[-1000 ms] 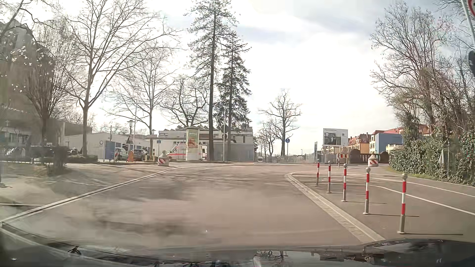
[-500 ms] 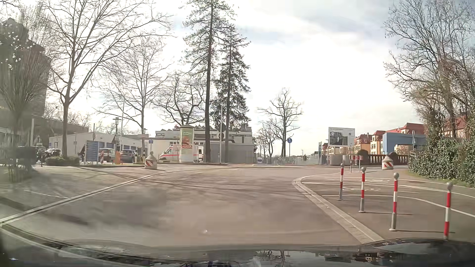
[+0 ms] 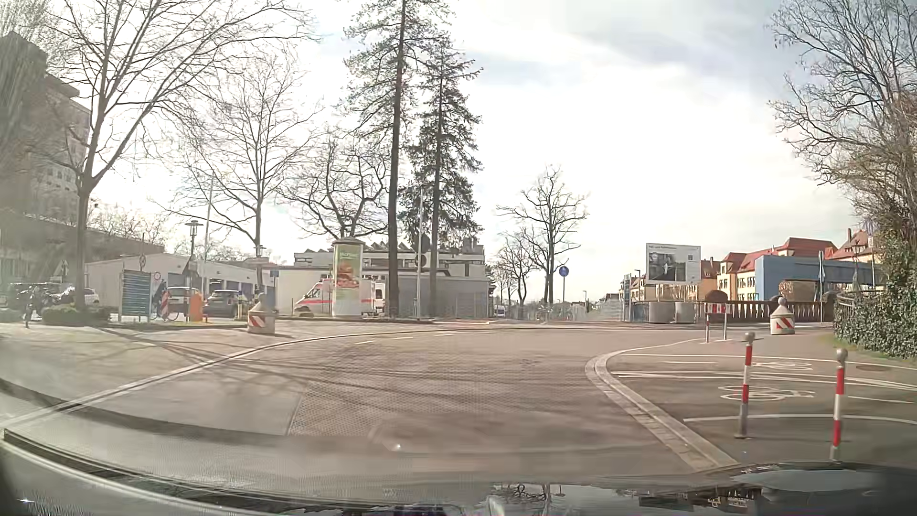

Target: Follow the waypoints while adhering to traffic rules and regulations

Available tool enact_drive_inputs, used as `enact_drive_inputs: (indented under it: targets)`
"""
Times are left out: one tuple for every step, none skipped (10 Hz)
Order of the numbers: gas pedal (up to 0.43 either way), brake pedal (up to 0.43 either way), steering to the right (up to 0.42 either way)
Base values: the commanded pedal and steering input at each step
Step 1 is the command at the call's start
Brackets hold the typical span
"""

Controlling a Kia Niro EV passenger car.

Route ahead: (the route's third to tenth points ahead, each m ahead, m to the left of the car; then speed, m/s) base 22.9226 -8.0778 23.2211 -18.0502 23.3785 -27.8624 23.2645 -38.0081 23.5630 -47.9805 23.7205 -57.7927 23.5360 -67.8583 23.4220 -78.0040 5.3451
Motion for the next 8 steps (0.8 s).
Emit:
enact_drive_inputs:
  targets:
    - [0.079, 0.0, 0.007]
    - [0.079, 0.0, 0.007]
    - [0.079, 0.0, 0.007]
    - [0.079, 0.0, 0.007]
    - [0.079, 0.0, 0.008]
    - [0.087, 0.0, 0.009]
    - [0.087, 0.0, 0.011]
    - [0.087, 0.0, 0.018]
